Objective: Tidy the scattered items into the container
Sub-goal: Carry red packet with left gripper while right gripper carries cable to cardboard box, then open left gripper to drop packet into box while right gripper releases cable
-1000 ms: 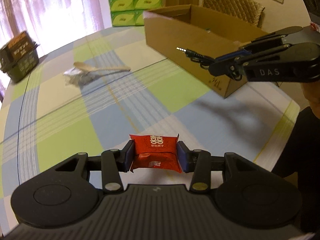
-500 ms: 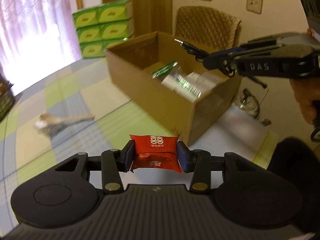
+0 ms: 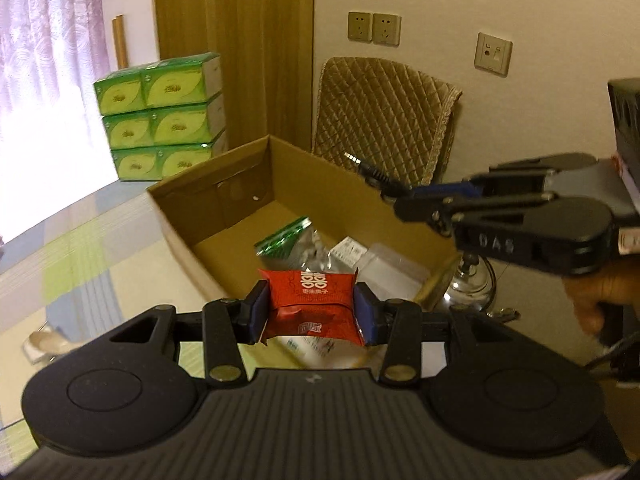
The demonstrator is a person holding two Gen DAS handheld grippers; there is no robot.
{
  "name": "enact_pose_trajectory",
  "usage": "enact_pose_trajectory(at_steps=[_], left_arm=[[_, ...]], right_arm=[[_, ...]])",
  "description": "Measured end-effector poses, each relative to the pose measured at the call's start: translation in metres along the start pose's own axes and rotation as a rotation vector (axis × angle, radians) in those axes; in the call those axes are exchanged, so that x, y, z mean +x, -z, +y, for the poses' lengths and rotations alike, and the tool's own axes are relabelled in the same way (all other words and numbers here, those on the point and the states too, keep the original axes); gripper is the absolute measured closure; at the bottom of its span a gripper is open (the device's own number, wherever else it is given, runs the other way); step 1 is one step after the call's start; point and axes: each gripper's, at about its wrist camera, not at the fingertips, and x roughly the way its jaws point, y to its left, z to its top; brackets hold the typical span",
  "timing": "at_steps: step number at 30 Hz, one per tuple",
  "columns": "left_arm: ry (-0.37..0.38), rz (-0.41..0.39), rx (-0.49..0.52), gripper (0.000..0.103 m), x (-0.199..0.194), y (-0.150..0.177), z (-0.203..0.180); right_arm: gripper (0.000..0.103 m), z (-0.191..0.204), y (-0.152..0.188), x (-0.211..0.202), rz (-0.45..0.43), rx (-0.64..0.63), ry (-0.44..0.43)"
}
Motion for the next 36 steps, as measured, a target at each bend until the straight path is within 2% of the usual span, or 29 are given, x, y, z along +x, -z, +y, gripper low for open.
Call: enact_pose_trajectory(at_steps=[10, 12, 14, 36], left_arm=[[0.011, 0.018, 0.004, 0.063, 0.029, -0.014, -0.001], [0.009, 0.015, -0.001, 0.058, 0.032, -0.015, -0.001], [-0.007, 0.013, 0.001, 0.043, 0.035, -0.015, -0.001], [-0.034, 0.056, 0.023, 0.042, 0.02, 0.01, 0.008]], right_arm=[[0.088, -0.017, 0.006, 0.009, 0.013, 0.044, 0.003], [0.087, -0.021, 0.007, 0.01, 0.016, 0.053, 0.003], [0.087, -0.023, 0.008, 0.011, 0.018, 0.058, 0.005], [0.087, -0.012, 0.007, 0.024, 0.043, 0.048, -0.04]])
